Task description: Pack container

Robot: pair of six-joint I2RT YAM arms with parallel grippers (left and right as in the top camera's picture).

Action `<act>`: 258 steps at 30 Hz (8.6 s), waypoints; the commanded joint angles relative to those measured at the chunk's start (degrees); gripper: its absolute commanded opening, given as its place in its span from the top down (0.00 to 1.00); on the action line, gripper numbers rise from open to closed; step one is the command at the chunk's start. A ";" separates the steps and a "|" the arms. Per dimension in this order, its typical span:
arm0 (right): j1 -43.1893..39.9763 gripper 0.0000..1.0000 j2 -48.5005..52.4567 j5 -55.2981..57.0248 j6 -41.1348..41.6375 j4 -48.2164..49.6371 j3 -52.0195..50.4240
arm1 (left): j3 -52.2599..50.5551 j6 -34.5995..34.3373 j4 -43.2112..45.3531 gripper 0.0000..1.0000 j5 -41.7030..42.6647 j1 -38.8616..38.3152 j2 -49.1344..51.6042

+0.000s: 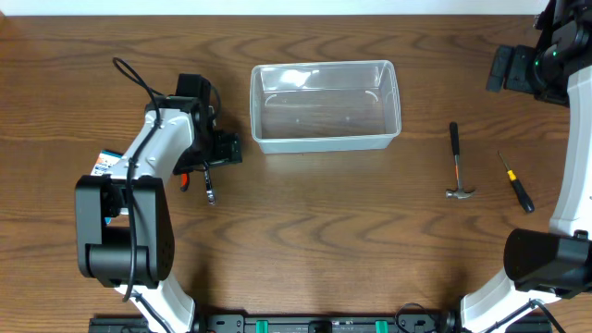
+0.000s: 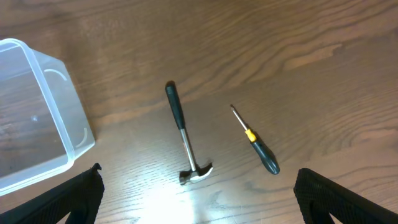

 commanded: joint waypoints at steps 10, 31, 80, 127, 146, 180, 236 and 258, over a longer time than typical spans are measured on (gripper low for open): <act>-0.24 0.01 -0.24 0.59 -0.74 -0.15 -0.31 | -0.26 0.85 0.59 0.02 1.14 0.15 8.33; -0.24 0.01 -0.24 0.57 -0.72 -0.11 -0.31 | -0.26 0.24 -1.40 0.04 -4.13 0.13 9.53; -0.17 0.01 -0.24 0.57 -0.70 -0.11 -0.31 | -0.24 0.22 -1.79 0.94 -4.15 0.13 9.51; -0.17 0.01 -0.24 -0.92 -0.87 -0.35 -0.31 | 13.00 61.94 21.70 0.94 1.07 -24.15 6.62; -0.17 0.01 -0.24 -0.90 -1.14 0.24 -0.31 | 13.00 61.77 17.59 0.69 1.07 -24.30 8.79; -0.17 0.01 -0.24 -0.94 -1.11 0.11 -0.31 | 13.00 54.95 12.61 0.74 6.67 -26.56 0.74; 2.71 0.99 0.61 -17.75 -12.59 1.81 -0.33 | 13.05 27.45 6.05 0.76 -1.16 -17.44 -0.92; 19.85 0.99 19.43 -18.29 -20.33 -3.91 -0.33 | 13.05 7.69 -10.12 0.94 -5.07 -5.20 -16.44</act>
